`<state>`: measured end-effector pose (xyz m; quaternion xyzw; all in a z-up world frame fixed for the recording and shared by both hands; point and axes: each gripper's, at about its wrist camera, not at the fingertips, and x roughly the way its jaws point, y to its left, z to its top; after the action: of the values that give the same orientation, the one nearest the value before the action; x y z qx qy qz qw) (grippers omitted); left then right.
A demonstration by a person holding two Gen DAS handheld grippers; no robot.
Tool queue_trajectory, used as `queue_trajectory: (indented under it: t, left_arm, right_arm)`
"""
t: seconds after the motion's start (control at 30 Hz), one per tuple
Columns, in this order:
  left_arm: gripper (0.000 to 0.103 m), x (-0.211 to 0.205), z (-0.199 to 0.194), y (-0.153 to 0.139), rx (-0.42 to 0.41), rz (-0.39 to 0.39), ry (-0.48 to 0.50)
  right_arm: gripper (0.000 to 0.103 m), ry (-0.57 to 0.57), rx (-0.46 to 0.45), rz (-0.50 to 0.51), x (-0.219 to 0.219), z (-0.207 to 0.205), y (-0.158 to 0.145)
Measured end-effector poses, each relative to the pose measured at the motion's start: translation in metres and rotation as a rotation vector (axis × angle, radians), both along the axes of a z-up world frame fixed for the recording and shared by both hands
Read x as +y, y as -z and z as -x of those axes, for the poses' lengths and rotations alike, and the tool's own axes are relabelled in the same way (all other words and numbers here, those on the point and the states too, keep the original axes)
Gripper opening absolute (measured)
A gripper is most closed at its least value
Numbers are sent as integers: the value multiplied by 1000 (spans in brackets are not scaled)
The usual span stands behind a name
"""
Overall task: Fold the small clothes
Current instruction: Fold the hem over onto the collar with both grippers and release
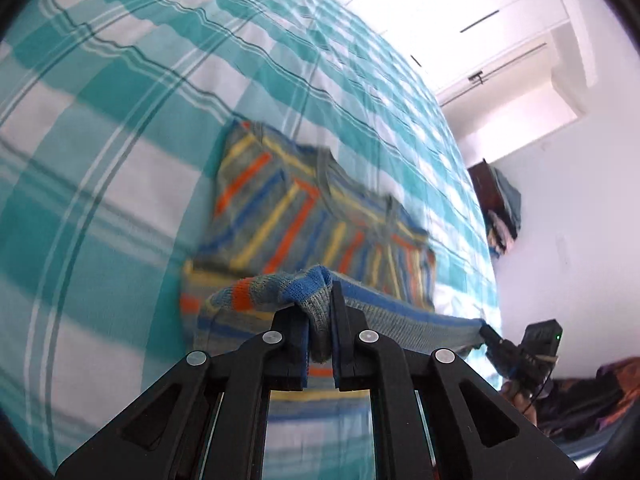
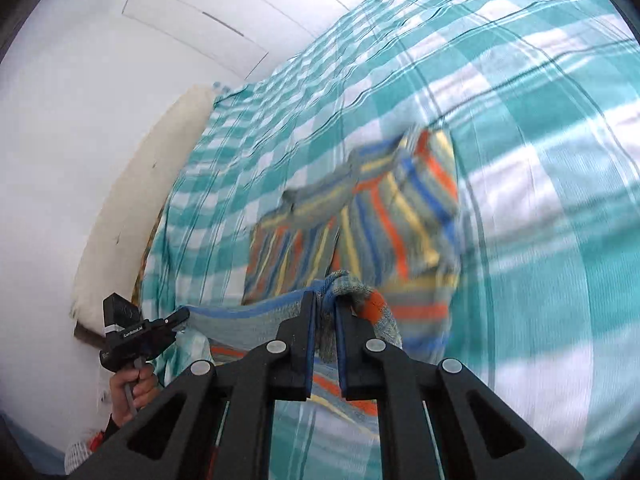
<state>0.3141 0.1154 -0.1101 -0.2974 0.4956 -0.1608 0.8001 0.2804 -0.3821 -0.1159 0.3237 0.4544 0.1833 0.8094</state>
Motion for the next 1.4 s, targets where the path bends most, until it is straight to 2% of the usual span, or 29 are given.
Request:
queue_trajectory:
  t: [0.2, 0.4, 0.47, 0.5, 0.57, 0.67, 0.73, 0.77, 0.8, 0.83, 0.87, 0.93, 1.0, 1.07, 1.17, 1.2, 1.23, 1.27, 1.3, 1.37, 1.4]
  left_arm:
    - [6, -12, -94, 32, 55, -61, -8]
    - [7, -18, -152, 68, 87, -88, -43]
    - [8, -21, -162, 81, 114, -81, -49]
    - [8, -21, -165, 86, 132, -82, -48]
    - [9, -22, -166, 91, 143, -76, -44]
    - [9, -24, -165, 92, 122, -95, -18]
    - [9, -24, -166, 93, 122, -90, -22]
    - [9, -23, -166, 92, 123, -87, -25]
    - [9, -23, -165, 91, 123, -85, -25]
    - [9, -23, -163, 89, 121, -86, -23]
    - [9, -23, -160, 86, 116, -86, -16]
    - [9, -23, -155, 77, 93, -89, 4]
    - [9, -22, -152, 66, 58, -93, 16]
    - [9, -17, -152, 55, 15, -64, -14]
    - [9, -15, -159, 52, -21, -76, -77]
    - [18, -16, -165, 58, 12, -107, -90]
    - [44, -17, -171, 67, 63, -121, -89]
    - [54, -16, -176, 81, 150, -144, -94]
    - [52, -13, -175, 85, 169, -137, -107]
    - [55, -3, -165, 82, 144, -99, -125]
    - [61, -1, -159, 78, 137, -101, -125]
  right_arm:
    - [8, 45, 43, 15, -17, -84, 24]
    - [9, 155, 58, 23, -44, -139, 50]
    - [14, 130, 56, 77, -40, -146, 48]
    - [37, 88, 54, 113, -33, -147, 45]
    - [71, -9, 24, 204, -14, -143, 36]
    - [69, -156, -21, 377, 15, -142, 33]
    - [67, -181, -10, 459, 25, -149, 41]
    - [46, -188, 5, 483, 29, -155, 47]
    - [2, -201, 10, 517, 33, -158, 50]
    - [5, -201, 6, 605, 39, -159, 50]
    - [4, -197, -3, 630, 40, -156, 46]
    - [4, -181, -42, 615, 38, -147, 31]
    - [4, -182, -122, 652, 42, -140, 10]
    - [4, -168, -193, 688, 45, -143, -7]
    - [4, -124, -190, 664, 44, -167, -7]
    - [7, -119, -162, 675, 45, -175, 0]
    - [11, -111, -99, 685, 42, -185, 14]
    - [25, -107, -47, 692, 41, -189, 24]
    - [32, -106, -17, 692, 39, -188, 30]
    - [32, -101, -51, 656, 34, -169, 21]
    - [32, -118, -76, 627, 35, -155, 14]
